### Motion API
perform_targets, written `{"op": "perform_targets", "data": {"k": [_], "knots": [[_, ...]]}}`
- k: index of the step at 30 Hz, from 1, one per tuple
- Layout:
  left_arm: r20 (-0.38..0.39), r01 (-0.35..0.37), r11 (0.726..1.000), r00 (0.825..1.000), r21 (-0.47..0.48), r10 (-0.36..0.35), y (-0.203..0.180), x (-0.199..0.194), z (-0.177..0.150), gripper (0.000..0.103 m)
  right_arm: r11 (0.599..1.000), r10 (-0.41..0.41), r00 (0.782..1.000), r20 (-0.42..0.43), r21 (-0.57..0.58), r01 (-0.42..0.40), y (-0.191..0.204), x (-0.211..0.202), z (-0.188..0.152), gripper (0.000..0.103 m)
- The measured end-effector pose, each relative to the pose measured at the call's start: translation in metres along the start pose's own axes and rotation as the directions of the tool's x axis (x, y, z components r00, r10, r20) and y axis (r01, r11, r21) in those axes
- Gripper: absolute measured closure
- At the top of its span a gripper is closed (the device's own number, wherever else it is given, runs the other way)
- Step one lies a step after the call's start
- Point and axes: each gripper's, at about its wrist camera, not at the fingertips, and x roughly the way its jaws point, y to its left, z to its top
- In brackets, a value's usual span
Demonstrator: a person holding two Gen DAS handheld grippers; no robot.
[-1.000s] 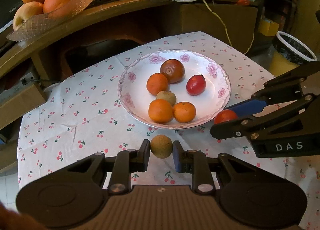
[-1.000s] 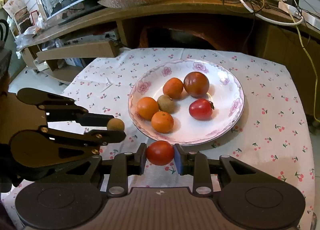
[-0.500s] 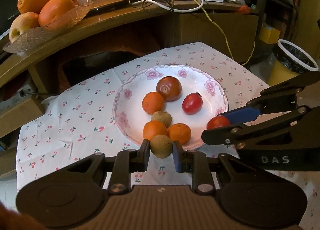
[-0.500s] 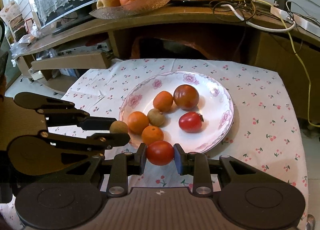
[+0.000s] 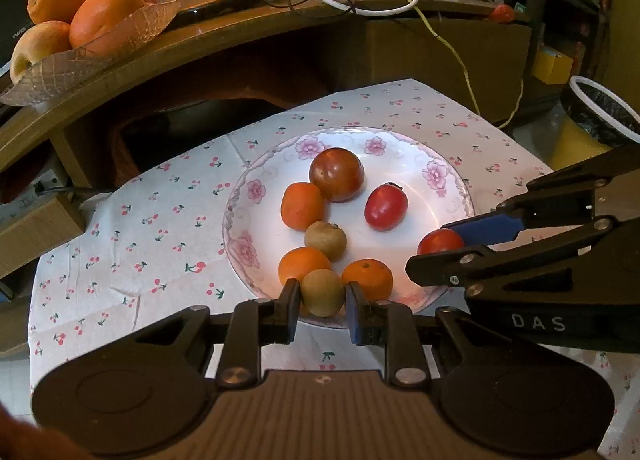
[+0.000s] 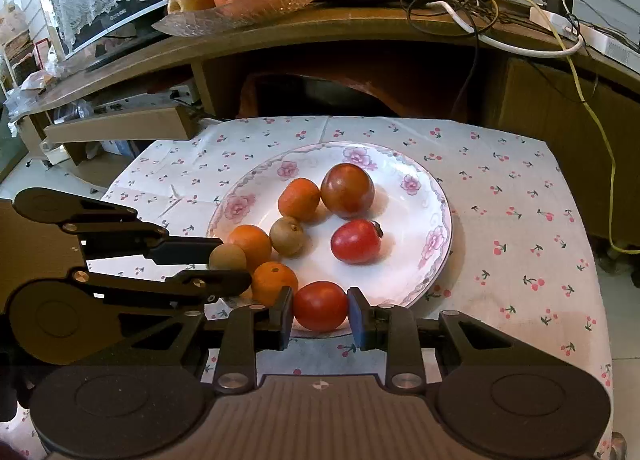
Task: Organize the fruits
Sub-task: 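Carry the kiwi with the left tool while the right tool carries the tomato into the bowl, then open both tools to release the kiwi and tomato in the bowl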
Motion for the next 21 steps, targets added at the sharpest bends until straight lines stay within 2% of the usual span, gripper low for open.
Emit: {"op": "perform_targets", "data": {"k": [21], "knots": [[0.004, -0.049, 0.999, 0.999, 0.007, 0.049, 0.002, 0.011, 0.005, 0.073, 1.000, -0.028, 1.000, -0.005, -0.006, 0.028, -0.004, 0.018, 0.002, 0.073]]}}
